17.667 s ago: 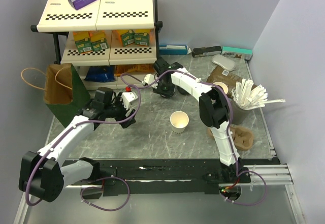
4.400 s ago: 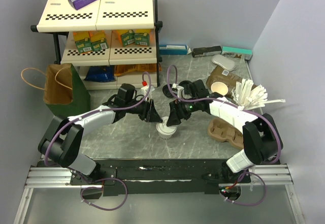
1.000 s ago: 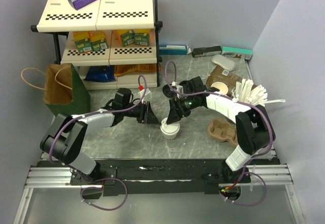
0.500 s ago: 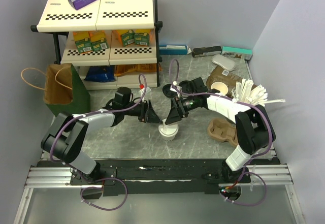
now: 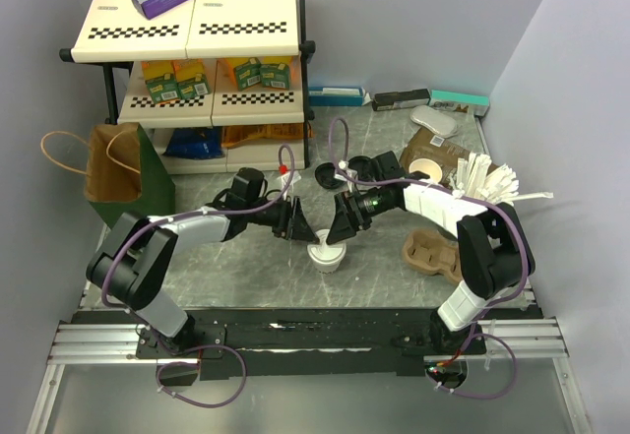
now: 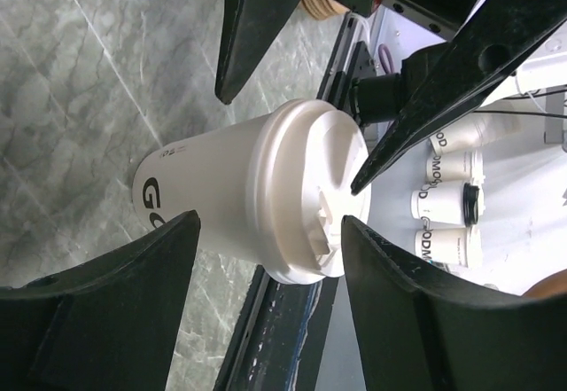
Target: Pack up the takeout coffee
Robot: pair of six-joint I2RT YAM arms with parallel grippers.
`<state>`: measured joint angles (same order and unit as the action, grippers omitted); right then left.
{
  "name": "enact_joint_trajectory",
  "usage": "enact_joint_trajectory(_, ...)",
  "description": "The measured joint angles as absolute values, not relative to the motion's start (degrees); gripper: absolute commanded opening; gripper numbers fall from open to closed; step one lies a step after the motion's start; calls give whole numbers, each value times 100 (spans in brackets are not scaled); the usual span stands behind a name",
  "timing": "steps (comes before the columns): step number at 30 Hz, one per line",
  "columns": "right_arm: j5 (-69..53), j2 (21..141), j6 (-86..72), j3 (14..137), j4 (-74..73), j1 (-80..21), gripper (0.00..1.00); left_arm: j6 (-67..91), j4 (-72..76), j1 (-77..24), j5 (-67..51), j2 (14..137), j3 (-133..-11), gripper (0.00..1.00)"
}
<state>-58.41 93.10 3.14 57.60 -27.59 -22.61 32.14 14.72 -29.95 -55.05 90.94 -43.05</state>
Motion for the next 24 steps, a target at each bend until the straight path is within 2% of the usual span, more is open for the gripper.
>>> enact_joint_trajectory(2,-5817,9310,355,5734,-2783,-2257,87,3183,1415,-3017,-5472,9100,-4307,70)
enact_joint_trajectory(8,-5854,9310,436,5570,-2919,-2235,73,3092,1361,-3037,-5417,9190,-4320,69)
enact_joint_trajectory(16,-6149,9312,462,5448,-2930,-2082,61,3089,1358,-3046,-5437,9306,-4418,68)
enact_joint_trajectory(24,-6578,9498,445,5374,-2788,-1984,58,3138,1374,-3046,-5577,9509,-4517,66)
